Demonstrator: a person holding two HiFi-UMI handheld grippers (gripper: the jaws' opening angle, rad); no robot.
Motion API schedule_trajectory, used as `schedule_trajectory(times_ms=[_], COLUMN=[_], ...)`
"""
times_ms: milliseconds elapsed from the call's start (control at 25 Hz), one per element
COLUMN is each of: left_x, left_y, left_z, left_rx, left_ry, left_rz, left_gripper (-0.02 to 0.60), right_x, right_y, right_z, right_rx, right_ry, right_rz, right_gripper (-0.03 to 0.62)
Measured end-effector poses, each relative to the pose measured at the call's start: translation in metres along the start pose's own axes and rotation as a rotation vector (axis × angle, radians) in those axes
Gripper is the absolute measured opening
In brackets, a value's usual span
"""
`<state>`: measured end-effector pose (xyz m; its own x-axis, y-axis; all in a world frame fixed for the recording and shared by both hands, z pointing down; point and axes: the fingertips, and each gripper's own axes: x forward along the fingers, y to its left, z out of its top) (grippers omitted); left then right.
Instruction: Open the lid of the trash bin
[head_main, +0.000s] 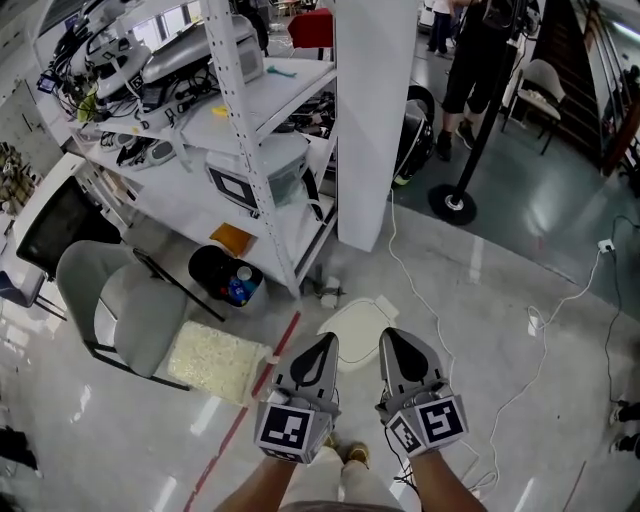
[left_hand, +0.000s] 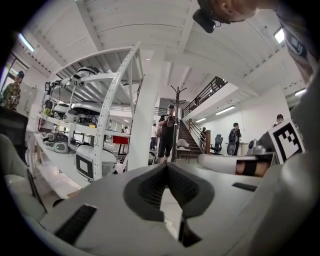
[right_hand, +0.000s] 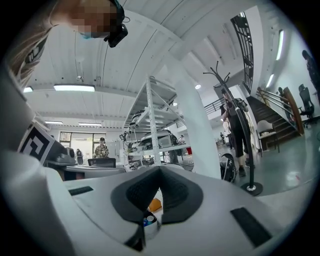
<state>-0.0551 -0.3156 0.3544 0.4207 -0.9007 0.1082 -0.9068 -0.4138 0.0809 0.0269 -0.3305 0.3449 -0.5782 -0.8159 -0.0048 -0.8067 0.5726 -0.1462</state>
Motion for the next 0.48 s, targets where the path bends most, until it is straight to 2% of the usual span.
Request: schedule_trajectory(times_ms=[240, 480], left_x=[0.013, 0.021], left_y=[0.010, 0.016], left_z=[-0.043, -0.099], left_rx=[0.000, 0.011], left_ry=[0.041, 0.092], left_rz=[0.000, -0.008], left_gripper=[-0.014, -0.014], right_x=[0.013, 0.020], right_y=[-0.013, -0.029], right_z=[-0.029, -0.081], right_rx=[-0.027, -0.023], right_ry=[0.002, 0.028], right_rz=[-0.005, -0.016], right_gripper=[0.006, 0.006])
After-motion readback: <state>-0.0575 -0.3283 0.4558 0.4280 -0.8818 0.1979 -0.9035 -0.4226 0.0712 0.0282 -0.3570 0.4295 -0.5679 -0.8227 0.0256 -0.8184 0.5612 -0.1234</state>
